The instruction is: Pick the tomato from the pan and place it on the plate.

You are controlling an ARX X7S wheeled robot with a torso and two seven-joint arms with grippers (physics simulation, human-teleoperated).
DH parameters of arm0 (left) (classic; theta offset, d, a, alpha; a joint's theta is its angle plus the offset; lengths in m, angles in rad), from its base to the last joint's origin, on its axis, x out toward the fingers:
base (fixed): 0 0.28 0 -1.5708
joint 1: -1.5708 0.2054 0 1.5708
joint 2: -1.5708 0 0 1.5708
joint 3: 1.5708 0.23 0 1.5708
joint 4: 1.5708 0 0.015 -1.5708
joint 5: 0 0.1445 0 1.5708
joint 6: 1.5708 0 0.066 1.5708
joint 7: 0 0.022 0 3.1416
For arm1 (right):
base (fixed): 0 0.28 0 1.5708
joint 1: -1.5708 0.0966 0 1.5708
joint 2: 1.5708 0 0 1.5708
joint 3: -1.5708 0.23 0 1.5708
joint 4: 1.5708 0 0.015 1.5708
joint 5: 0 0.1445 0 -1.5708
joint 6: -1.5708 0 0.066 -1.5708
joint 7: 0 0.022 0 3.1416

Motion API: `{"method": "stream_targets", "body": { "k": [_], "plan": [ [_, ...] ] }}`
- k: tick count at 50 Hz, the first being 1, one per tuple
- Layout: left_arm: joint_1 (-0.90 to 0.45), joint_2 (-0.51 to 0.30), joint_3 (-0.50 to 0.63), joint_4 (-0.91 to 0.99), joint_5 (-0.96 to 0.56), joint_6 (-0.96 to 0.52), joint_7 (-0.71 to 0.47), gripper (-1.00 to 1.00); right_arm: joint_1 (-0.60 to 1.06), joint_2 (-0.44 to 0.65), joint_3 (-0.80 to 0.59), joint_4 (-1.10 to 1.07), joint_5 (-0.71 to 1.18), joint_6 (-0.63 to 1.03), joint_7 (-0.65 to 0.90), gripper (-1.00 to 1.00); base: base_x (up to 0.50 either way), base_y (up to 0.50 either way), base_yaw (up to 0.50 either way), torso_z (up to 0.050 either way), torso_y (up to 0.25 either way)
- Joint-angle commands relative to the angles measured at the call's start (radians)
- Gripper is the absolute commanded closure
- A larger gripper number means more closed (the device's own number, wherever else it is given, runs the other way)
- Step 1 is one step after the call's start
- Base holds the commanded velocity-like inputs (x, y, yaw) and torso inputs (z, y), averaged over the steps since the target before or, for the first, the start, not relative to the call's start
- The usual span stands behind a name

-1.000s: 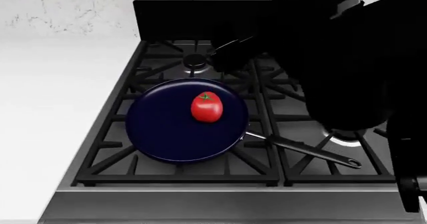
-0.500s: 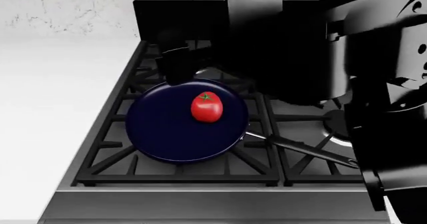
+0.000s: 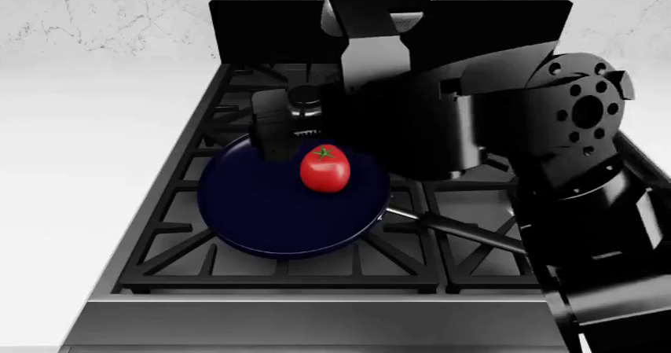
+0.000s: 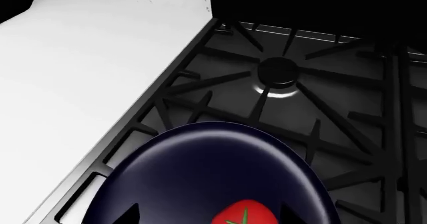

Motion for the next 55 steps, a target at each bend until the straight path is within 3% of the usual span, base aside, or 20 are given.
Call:
{"method": "stream_targets", "body": {
  "k": [1,55],
  "plan": [
    [0.002,0.000,0.003,-0.003,0.004,0.003,0.000,-1.00,-0.043,0.005,-0.020,0.033,-0.100,-0.017,-0.101,-1.00,0.00,0.00,0.00,0.000,0.000],
    [0.017,0.002,0.003,-0.011,0.004,0.027,0.003,-1.00,-0.111,0.015,-0.147,0.127,-0.259,-0.035,-0.272,-1.00,0.00,0.00,0.00,0.000,0.000]
  ]
}}
